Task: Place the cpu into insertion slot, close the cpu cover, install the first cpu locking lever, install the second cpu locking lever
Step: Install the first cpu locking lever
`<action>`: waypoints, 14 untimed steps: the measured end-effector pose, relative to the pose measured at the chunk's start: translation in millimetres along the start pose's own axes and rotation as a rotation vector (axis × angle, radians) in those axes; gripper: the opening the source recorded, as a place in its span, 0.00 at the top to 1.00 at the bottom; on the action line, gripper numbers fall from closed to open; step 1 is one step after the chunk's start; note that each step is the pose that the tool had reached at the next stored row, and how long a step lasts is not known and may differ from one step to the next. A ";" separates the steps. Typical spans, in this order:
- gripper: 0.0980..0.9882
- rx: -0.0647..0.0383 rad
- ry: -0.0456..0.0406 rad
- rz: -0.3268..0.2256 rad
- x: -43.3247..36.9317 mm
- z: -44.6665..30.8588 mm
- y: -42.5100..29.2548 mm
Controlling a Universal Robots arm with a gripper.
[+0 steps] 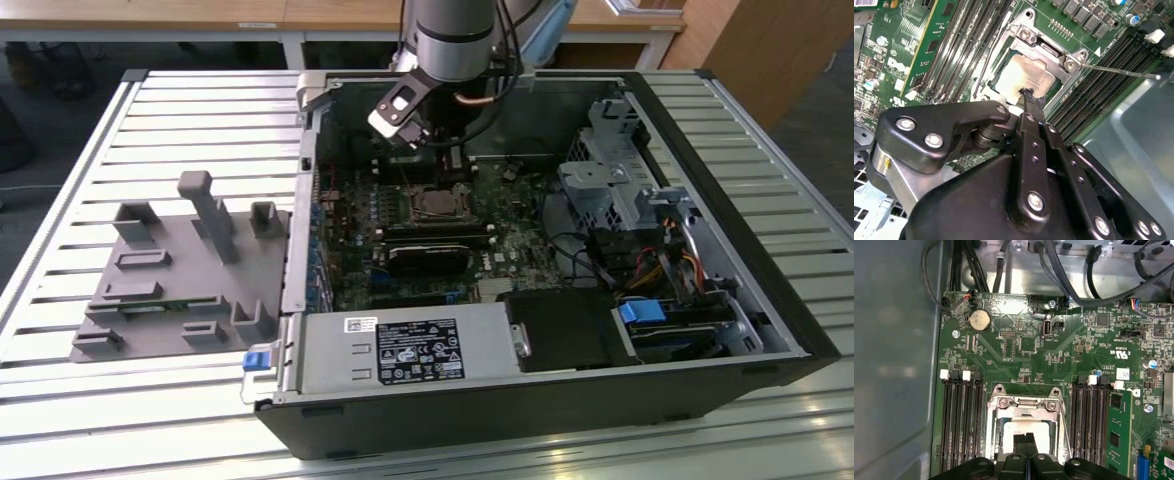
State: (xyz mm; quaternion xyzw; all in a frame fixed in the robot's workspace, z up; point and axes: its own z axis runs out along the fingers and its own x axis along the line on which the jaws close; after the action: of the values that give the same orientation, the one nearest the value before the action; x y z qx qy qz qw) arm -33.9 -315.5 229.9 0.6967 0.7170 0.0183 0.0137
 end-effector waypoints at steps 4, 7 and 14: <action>0.99 0.001 -0.0002 0.000 0.0 -7.7 0.4; 0.99 0.002 0.0003 0.000 0.1 -15.3 0.7; 0.99 0.010 0.0012 0.000 0.2 -34.1 1.6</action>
State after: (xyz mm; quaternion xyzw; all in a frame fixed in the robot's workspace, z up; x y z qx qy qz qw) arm -33.8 -315.5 264.1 0.6968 0.7171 0.0150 0.0097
